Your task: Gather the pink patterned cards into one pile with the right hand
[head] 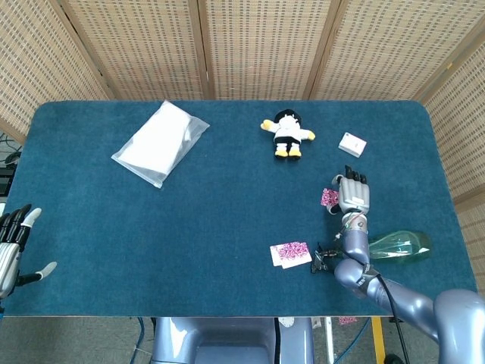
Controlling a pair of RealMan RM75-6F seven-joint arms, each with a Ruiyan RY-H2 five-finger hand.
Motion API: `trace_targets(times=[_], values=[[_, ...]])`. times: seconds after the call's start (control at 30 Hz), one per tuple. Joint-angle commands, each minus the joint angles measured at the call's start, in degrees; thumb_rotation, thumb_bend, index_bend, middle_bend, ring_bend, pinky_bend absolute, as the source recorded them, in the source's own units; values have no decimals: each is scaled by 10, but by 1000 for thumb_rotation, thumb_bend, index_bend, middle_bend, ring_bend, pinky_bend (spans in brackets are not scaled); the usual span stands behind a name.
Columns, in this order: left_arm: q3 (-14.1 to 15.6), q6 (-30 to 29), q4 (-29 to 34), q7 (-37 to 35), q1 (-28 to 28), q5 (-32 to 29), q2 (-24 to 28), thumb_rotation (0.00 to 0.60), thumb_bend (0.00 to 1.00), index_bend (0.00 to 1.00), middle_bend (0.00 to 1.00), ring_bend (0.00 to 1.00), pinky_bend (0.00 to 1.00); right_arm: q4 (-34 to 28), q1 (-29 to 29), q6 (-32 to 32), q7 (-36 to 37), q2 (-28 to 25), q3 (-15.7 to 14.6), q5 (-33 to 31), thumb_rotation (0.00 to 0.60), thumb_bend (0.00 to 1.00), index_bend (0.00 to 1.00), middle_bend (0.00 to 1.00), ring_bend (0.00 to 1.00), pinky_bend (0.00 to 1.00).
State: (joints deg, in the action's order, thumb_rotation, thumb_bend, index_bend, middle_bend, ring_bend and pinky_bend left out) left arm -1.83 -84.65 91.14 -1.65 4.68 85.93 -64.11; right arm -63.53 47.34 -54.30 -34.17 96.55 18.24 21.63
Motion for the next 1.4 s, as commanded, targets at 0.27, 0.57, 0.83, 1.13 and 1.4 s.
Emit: trace_targets(times=[0.27, 0.57, 0.83, 1.13, 1.4], values=[[0, -1, 0, 1, 0, 0, 0, 600, 0, 0, 0, 0, 0, 37, -3, 22, -2, 19, 0, -2, 600, 260, 283, 0, 0, 0], [0, -1, 1, 4, 0, 0, -1, 600, 0, 0, 0, 0, 0, 55, -8, 35, -2, 25, 1, 1, 600, 260, 283, 0, 0, 0], [-1, -1, 1, 7, 0, -1, -1, 600, 0, 0, 0, 0, 0, 68, -12, 47, 2, 30, 2, 7, 600, 260, 283, 0, 0, 0], [-1, -2, 1, 7, 0, -1, -2, 600, 0, 0, 0, 0, 0, 84, -14, 53, 6, 38, 3, 14, 600, 260, 422, 0, 0, 0], [-1, -3, 1, 8, 0, -2, -2, 600, 0, 0, 0, 0, 0, 91, -19, 56, 16, 41, 6, 26, 600, 311, 519, 0, 0, 0]])
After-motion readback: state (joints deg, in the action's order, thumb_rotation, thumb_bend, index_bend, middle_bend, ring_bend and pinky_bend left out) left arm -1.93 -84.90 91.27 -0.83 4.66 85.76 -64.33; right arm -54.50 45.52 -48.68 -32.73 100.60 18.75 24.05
